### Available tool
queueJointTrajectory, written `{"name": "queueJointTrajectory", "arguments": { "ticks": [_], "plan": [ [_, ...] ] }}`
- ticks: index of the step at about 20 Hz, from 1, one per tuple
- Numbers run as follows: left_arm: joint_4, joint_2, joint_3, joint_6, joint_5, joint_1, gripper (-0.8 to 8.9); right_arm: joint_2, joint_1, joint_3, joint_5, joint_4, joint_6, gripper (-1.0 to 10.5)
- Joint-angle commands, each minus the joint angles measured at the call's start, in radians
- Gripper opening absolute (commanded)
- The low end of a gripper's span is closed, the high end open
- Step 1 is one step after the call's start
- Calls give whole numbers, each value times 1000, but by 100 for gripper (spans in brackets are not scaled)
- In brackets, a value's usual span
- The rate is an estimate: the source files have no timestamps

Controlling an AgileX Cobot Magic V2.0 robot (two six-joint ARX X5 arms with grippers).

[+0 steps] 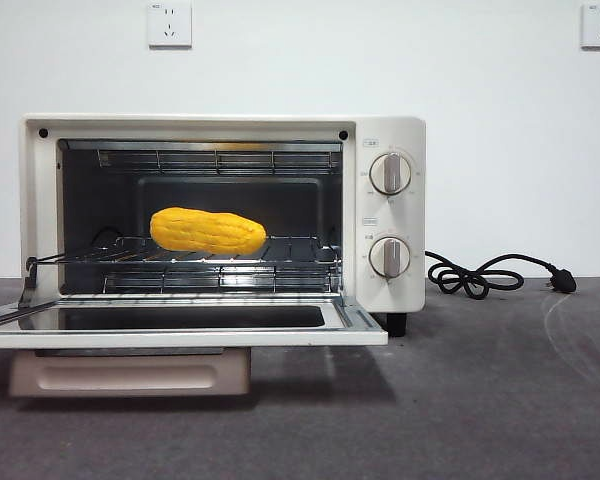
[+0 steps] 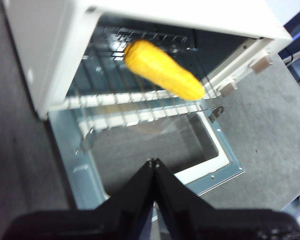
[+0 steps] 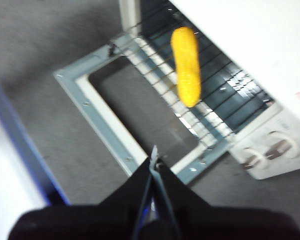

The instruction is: Take the corn from the table,put the corn in the oven

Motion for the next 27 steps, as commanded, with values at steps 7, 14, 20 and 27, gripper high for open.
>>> {"name": "queueJointTrajectory", "arguments": {
  "ticks": [7,14,20,27],
  "plan": [
    [57,130,-75,-1,3,86,-8,0,-240,-5,-335,-82,-98,-15],
    [139,452,-75,-19,-42,85,-8,0,-315,-5,-389,-96,-126,-12],
    [175,601,-75,-43,-108,43,-8,0,-316,-5,-389,-93,-132,-12],
    [246,653,-75,-100,-232,-117,-8,0,-316,-5,-389,-91,-137,-12]
  ]
}}
